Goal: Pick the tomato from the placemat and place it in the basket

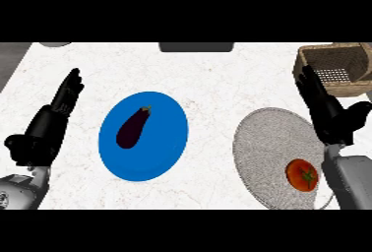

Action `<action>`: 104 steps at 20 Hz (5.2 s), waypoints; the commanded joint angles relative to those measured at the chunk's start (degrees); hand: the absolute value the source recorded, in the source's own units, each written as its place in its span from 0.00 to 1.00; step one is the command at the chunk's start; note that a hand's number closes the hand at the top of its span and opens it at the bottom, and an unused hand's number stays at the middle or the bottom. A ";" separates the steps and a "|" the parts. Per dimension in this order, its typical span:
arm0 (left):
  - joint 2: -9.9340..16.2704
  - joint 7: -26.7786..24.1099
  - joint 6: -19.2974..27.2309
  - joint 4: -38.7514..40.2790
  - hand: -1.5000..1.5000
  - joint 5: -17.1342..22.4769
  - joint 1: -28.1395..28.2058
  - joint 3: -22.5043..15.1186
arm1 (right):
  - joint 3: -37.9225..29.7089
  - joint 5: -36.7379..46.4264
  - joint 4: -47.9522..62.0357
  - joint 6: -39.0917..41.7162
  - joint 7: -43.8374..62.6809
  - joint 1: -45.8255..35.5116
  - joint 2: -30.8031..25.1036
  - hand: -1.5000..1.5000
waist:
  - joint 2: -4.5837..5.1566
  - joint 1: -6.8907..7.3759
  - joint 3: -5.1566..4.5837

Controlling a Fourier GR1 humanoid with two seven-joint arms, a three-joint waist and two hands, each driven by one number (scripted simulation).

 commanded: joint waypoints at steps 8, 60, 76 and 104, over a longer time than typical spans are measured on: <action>-2.08 5.64 -0.48 7.48 0.50 2.38 3.63 -0.47 | 1.47 -20.97 -10.05 38.09 -28.02 -3.77 5.46 1.00 | -0.34 0.65 1.54; -8.59 5.63 -3.58 17.54 0.50 -1.92 -2.86 1.42 | 2.32 26.21 4.33 15.40 -71.30 21.71 -29.60 0.00 | -0.22 1.34 0.49; -8.90 5.73 -7.27 17.54 0.50 -2.61 -1.86 5.97 | 8.06 32.05 6.81 11.54 -67.68 15.02 -22.56 0.00 | -0.31 0.58 0.38; -13.00 8.25 -12.64 14.19 0.50 -7.63 0.93 11.13 | 11.63 44.81 14.18 6.32 -62.32 10.85 -10.59 1.00 | -0.35 0.80 0.38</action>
